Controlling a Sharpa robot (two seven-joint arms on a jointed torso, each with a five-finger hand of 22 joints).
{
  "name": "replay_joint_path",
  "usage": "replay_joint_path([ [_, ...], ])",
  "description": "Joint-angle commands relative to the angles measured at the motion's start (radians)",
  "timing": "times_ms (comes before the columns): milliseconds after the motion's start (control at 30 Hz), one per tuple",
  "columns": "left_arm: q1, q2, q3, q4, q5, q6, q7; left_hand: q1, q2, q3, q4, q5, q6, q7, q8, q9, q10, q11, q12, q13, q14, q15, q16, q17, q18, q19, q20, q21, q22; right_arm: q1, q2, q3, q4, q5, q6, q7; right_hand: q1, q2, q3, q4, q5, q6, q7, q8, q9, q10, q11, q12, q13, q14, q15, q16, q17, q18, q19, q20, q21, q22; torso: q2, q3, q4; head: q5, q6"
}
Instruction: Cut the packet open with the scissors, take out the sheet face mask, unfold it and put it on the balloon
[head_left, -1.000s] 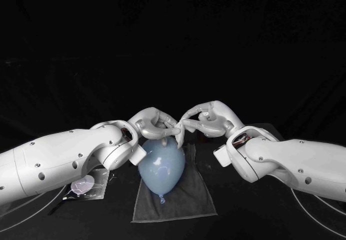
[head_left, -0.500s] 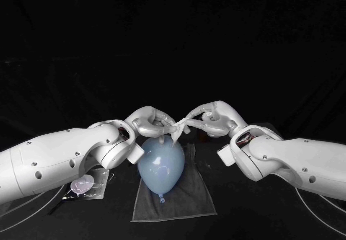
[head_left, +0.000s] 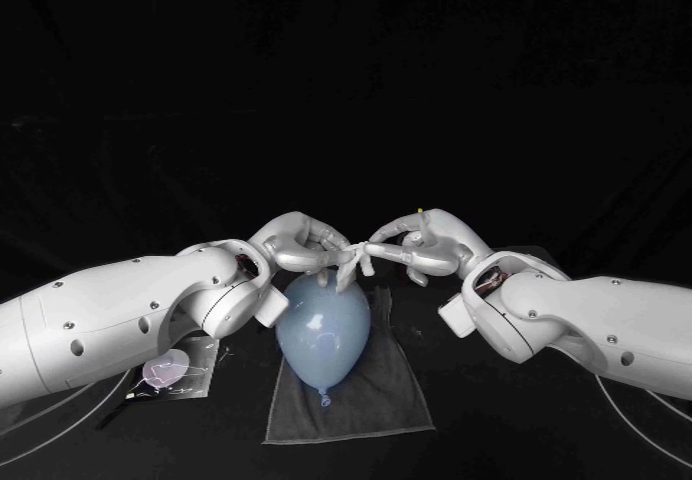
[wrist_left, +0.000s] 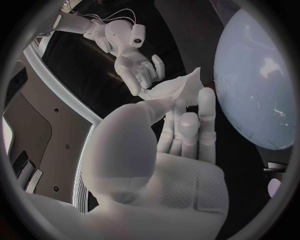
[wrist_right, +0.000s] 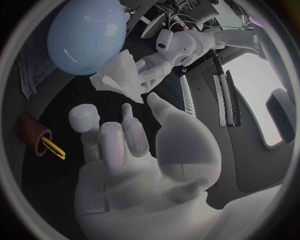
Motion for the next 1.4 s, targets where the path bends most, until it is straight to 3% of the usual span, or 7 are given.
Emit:
replay_joint_path([
  [33, 0.0, 0.0, 0.001, 0.0, 0.022, -0.009, 0.007, -0.008, 0.002, 0.004, -0.001, 0.004, 0.007, -0.002, 0.013, 0.013, 0.007, 0.0, 0.005, 0.001, 0.006, 0.001, 0.006, 0.002, 0.013, -0.005, -0.002, 0.004, 0.001, 0.001, -0.007, 0.001, 0.002, -0.06, 0.05, -0.07, -0.013, -0.006, -0.032, 0.024, 0.002, 0.003, -0.002, -0.005, -0.001, -0.009, -0.002, -0.004, 0.02, 0.022, 0.007, -0.002, 0.113, 0.012, -0.003, 0.002, -0.007, -0.005, 0.0, -0.0007, 0.0001, 0.002, -0.001],
  [300, 0.0, -0.001, 0.001, 0.0, 0.031, -0.014, 0.005, -0.027, 0.001, 0.023, -0.023, 0.004, 0.011, -0.003, 0.016, 0.01, 0.01, -0.002, 0.006, 0.001, 0.011, -0.001, 0.008, 0.007, 0.013, -0.005, -0.004, 0.01, 0.004, 0.0, -0.019, -0.001, 0.016, -0.099, 0.059, -0.135, 0.003, -0.009, -0.114, 0.093, 0.002, 0.066, -0.02, 0.012, 0.008, -0.006, -0.016, 0.001, 0.025, 0.025, -0.004, 0.005, 0.118, 0.012, 0.013, -0.004, -0.009, -0.002, 0.0, 0.0002, -0.0004, 0.003, -0.001],
  [467, 0.0, -0.003, 0.001, 0.0, 0.037, -0.02, 0.001, -0.039, -0.001, 0.038, -0.039, 0.004, 0.014, -0.004, 0.017, 0.008, 0.01, -0.003, 0.007, 0.001, 0.015, -0.002, 0.01, 0.011, 0.013, -0.005, -0.006, 0.016, 0.007, -0.001, -0.041, -0.001, 0.046, -0.105, 0.017, -0.131, 0.053, 0.008, -0.144, 0.115, 0.004, 0.122, -0.043, 0.049, 0.027, 0.019, -0.036, 0.04, 0.054, 0.042, -0.021, 0.03, 0.14, 0.002, 0.053, -0.019, 0.03, 0.04, 0.001, 0.0003, 0.0008, 0.004, -0.002],
  [600, 0.0, -0.005, 0.001, -0.001, 0.04, -0.024, 0.0, -0.045, -0.001, 0.044, -0.045, 0.004, 0.015, -0.004, 0.017, 0.007, 0.011, -0.003, 0.008, 0.001, 0.016, -0.002, 0.01, 0.012, 0.013, -0.005, -0.006, 0.018, 0.008, -0.002, -0.059, -0.001, 0.066, -0.104, 0.0, -0.127, 0.086, 0.02, -0.155, 0.119, 0.005, 0.136, -0.051, 0.061, 0.036, 0.034, -0.044, 0.066, 0.074, 0.053, -0.028, 0.046, 0.155, -0.004, 0.076, -0.026, 0.055, 0.067, 0.0, -0.0003, -0.0018, 0.005, -0.002],
  [800, 0.0, -0.004, 0.001, -0.003, 0.044, -0.026, -0.002, -0.051, -0.002, 0.049, -0.049, 0.004, 0.016, -0.004, 0.018, 0.006, 0.011, -0.003, 0.009, 0.001, 0.017, -0.002, 0.011, 0.014, 0.013, -0.005, -0.007, 0.02, 0.01, -0.005, -0.068, -0.002, 0.089, -0.098, -0.006, -0.125, 0.133, 0.037, -0.156, 0.112, 0.006, 0.14, -0.056, 0.066, 0.042, 0.042, -0.05, 0.08, 0.085, 0.058, -0.033, 0.053, 0.162, -0.008, 0.088, -0.032, 0.068, 0.082, -0.001, 0.0012, -0.0004, 0.006, -0.002],
  [1000, 0.0, -0.003, 0.001, -0.004, 0.047, -0.027, -0.004, -0.057, -0.002, 0.054, -0.055, 0.004, 0.017, -0.004, 0.019, 0.005, 0.012, -0.003, 0.01, 0.001, 0.019, -0.003, 0.012, 0.015, 0.013, -0.005, -0.007, 0.022, 0.011, -0.009, -0.063, -0.002, 0.103, -0.093, -0.011, -0.119, 0.154, 0.043, -0.155, 0.107, 0.006, 0.14, -0.058, 0.065, 0.043, 0.048, -0.052, 0.09, 0.093, 0.061, -0.035, 0.059, 0.167, -0.01, 0.095, -0.034, 0.077, 0.091, 0.0, -0.0001, -0.0016, 0.005, -0.002],
  [1400, 0.0, -0.001, 0.001, -0.002, 0.049, -0.024, -0.005, -0.059, -0.002, 0.057, -0.058, 0.004, 0.018, -0.004, 0.019, 0.004, 0.012, -0.004, 0.01, 0.002, 0.02, -0.003, 0.012, 0.017, 0.013, -0.005, -0.007, 0.023, 0.011, -0.017, 0.001, -0.004, 0.059, -0.062, -0.053, -0.103, 0.172, 0.05, -0.16, 0.109, 0.006, 0.11, -0.045, 0.038, 0.033, 0.049, -0.042, 0.092, 0.096, 0.061, -0.029, 0.058, 0.166, -0.01, 0.092, -0.031, 0.073, 0.09, 0.0, -0.0007, 0.0006, 0.004, 0.0],
])
